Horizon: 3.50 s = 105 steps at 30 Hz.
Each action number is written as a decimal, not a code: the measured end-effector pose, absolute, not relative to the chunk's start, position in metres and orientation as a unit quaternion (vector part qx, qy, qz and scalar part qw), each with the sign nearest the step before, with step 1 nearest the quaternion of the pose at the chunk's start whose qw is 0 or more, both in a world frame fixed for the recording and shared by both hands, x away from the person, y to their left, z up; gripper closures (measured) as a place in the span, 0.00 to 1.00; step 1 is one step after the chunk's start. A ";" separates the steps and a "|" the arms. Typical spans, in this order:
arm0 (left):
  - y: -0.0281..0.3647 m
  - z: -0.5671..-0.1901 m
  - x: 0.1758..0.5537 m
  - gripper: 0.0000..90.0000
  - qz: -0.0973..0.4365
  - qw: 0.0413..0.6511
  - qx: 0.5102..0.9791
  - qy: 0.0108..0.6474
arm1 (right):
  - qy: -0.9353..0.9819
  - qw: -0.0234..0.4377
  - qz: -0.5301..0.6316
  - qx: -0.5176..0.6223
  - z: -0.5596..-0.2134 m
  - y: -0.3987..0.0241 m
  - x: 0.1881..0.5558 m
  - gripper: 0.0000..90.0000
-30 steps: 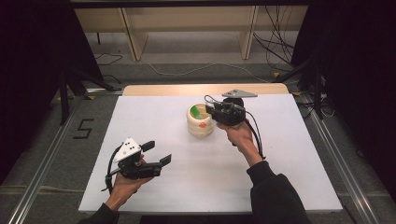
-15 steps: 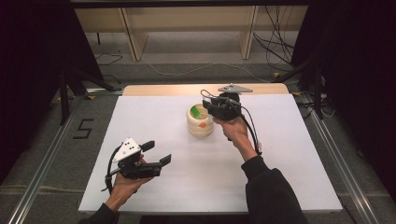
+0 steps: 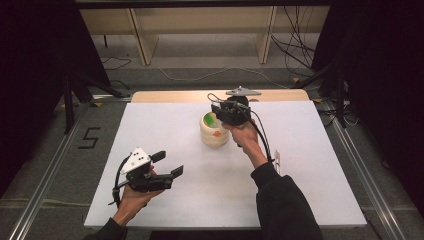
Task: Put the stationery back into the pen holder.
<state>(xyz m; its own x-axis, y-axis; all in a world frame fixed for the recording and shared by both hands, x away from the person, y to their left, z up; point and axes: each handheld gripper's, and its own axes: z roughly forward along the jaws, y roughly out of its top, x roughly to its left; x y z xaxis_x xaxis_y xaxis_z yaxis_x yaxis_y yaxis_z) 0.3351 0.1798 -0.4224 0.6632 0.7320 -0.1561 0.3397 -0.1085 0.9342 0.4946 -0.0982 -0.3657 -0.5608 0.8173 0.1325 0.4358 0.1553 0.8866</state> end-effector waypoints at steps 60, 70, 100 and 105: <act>0.180 -0.422 0.335 0.17 0.177 0.556 0.723 0.370 | 0.745 0.210 0.455 0.441 -0.391 -0.078 0.519 0.75; 0.180 -0.422 0.334 0.17 0.177 0.555 0.725 0.367 | 0.745 0.209 0.451 0.446 -0.397 -0.079 0.521 0.75; 0.179 -0.423 0.335 0.17 0.179 0.554 0.724 0.369 | 0.742 0.186 0.478 0.431 -0.369 -0.107 0.499 0.42; 0.179 -0.423 0.335 0.17 0.179 0.555 0.724 0.370 | 0.742 0.177 0.479 0.435 -0.366 -0.112 0.497 0.41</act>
<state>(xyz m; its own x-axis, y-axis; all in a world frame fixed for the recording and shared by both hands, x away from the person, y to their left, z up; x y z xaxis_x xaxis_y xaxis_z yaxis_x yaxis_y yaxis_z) 0.3346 0.1793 -0.4229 0.6628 0.7333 -0.1517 0.3371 -0.1113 0.9349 0.4973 -0.1119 -0.3657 -0.5594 0.8146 0.1530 0.4751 0.1639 0.8645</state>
